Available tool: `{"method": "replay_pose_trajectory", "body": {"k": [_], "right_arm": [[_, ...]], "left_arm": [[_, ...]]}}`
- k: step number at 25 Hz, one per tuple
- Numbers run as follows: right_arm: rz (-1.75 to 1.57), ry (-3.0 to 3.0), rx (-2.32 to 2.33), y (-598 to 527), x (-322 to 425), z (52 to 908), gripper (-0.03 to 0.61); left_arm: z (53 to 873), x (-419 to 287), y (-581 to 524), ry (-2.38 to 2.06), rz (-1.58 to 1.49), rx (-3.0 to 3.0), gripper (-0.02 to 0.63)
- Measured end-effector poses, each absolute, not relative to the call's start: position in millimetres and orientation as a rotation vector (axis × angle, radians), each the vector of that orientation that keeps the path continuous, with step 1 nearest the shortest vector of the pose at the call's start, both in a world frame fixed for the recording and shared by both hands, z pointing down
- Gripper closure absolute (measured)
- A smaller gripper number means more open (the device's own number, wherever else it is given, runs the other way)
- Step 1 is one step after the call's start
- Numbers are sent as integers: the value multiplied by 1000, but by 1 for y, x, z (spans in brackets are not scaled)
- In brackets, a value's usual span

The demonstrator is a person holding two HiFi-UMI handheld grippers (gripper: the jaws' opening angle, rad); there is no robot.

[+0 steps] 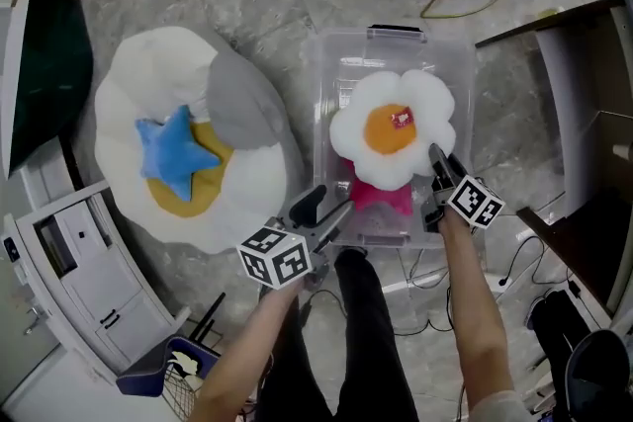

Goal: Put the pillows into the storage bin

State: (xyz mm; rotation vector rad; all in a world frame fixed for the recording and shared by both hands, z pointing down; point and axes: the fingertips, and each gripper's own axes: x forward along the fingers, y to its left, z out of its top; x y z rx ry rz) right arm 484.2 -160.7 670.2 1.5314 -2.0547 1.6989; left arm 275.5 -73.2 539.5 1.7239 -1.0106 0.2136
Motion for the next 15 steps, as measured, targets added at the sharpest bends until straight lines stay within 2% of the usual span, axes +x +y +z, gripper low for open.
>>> {"method": "replay_pose_trajectory", "body": {"k": [7, 15], "right_arm": [[1683, -1989, 1551, -177, 471, 702, 494], [1673, -1913, 1571, -199, 467, 741, 492]], "left_arm": [[524, 263, -75, -1027, 171, 1749, 333], [547, 247, -76, -1069, 143, 1685, 333]]}}
